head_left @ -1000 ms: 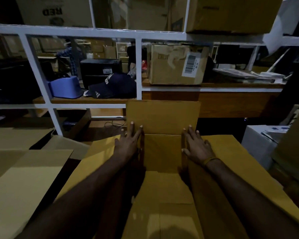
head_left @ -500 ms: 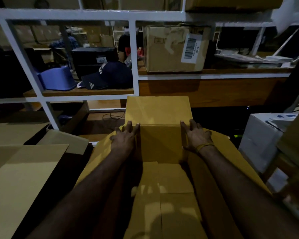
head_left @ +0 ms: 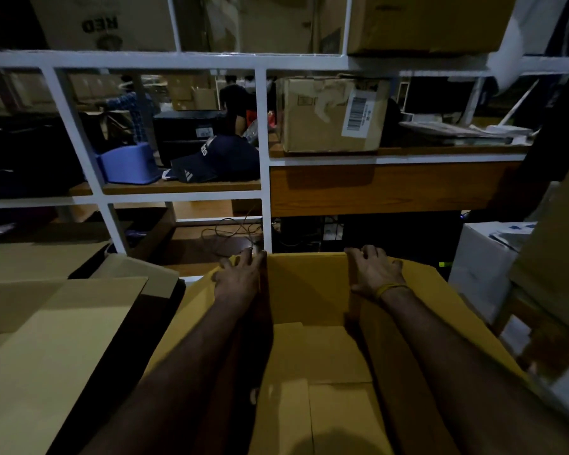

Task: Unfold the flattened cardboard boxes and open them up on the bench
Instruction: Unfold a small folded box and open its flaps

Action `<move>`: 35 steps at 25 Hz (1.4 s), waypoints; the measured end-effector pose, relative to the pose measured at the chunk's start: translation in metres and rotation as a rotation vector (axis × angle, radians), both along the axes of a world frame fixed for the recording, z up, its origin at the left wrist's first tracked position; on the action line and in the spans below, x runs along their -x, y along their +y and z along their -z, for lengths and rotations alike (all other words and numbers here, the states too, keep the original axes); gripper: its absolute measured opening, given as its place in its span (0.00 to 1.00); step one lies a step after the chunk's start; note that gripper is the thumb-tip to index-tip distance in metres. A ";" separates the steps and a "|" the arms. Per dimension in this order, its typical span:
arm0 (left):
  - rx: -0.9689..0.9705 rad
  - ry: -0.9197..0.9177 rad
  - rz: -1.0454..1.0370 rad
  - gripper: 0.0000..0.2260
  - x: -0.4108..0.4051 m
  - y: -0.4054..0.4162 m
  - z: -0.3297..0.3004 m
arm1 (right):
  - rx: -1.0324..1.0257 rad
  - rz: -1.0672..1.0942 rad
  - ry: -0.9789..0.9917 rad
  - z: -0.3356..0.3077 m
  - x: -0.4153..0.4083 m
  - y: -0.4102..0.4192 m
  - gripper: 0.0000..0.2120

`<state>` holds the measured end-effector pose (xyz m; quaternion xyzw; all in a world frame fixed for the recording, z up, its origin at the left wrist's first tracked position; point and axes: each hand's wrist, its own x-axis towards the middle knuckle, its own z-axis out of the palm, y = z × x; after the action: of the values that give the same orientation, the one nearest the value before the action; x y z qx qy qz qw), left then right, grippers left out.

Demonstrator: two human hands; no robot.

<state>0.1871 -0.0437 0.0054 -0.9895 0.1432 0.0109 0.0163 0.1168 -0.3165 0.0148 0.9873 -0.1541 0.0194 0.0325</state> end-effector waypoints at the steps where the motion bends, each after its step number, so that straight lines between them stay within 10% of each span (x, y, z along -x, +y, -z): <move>1: 0.033 0.041 0.012 0.40 -0.001 0.002 -0.003 | -0.021 0.000 0.001 -0.001 0.002 0.001 0.43; 15: 0.138 0.206 0.059 0.46 0.073 0.056 -0.016 | -0.186 0.050 0.086 -0.002 0.146 0.020 0.49; 35: 0.262 0.192 -0.194 0.24 0.350 0.084 -0.033 | -0.365 0.045 0.047 -0.018 0.350 0.092 0.35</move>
<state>-0.1630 0.0406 0.0381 -0.9868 0.0482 0.0880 -0.1274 -0.2337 -0.2241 0.0328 0.9733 -0.1762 -0.0325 -0.1433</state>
